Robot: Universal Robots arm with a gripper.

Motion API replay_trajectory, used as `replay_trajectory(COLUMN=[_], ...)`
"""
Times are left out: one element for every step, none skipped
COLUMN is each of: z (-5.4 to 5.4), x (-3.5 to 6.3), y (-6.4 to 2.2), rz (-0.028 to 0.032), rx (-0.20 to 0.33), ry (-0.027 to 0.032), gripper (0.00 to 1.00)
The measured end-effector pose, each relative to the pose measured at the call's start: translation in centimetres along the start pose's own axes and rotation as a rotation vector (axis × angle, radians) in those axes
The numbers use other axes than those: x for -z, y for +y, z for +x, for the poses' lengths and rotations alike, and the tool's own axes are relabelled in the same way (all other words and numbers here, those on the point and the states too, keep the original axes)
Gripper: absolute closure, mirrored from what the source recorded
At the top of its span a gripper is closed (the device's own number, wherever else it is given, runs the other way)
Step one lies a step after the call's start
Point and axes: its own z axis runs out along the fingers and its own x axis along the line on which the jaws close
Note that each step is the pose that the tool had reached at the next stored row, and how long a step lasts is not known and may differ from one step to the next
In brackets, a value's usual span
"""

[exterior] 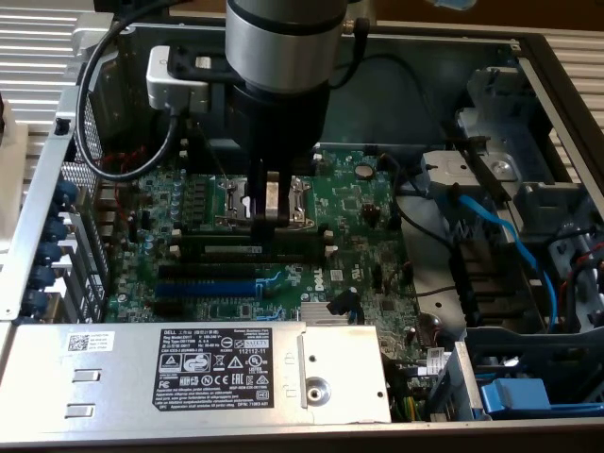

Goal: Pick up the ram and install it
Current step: 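Press down the ram until it locks into place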

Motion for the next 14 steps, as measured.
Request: replay_trajectory(z=[0.0, -0.01, -0.01, 0.0, 0.0, 0.0, 0.0, 0.0, -0.01, 0.0, 0.0, 0.0, 0.0, 0.0], x=[-0.02, -0.03, -0.05, -0.07, -0.09, -0.09, -0.11, -0.12, -0.13, -0.14, -0.14, -0.15, -0.16, -0.17], y=[0.0, 0.0, 0.0, 0.0, 0.0, 0.0, 0.0, 0.0, 0.0, 0.0, 0.01, 0.01, 0.01, 0.01], rz=[0.0, 0.0, 0.0, -0.0001, 0.0, -0.0001, 0.0, -0.0001, 0.0, 0.0, 0.0, -0.0001, -0.0001, -0.0001], rx=[0.0, 0.0, 0.001, 0.001, 0.001, 0.001, 0.001, 0.001, 0.001, 0.002, 0.002, 0.002, 0.002, 0.002], ry=[0.0, 0.0, 0.0, 0.0001, 0.0003, 0.0007, 0.001, 0.0012, 0.0013, 0.0017, 0.002, 0.0024, 0.0026, 0.0029], gripper=[0.9, 0.9, 0.9, 0.9, 0.9, 0.9, 0.9, 0.9, 0.9, 0.9, 0.9, 0.9, 0.9, 0.9])
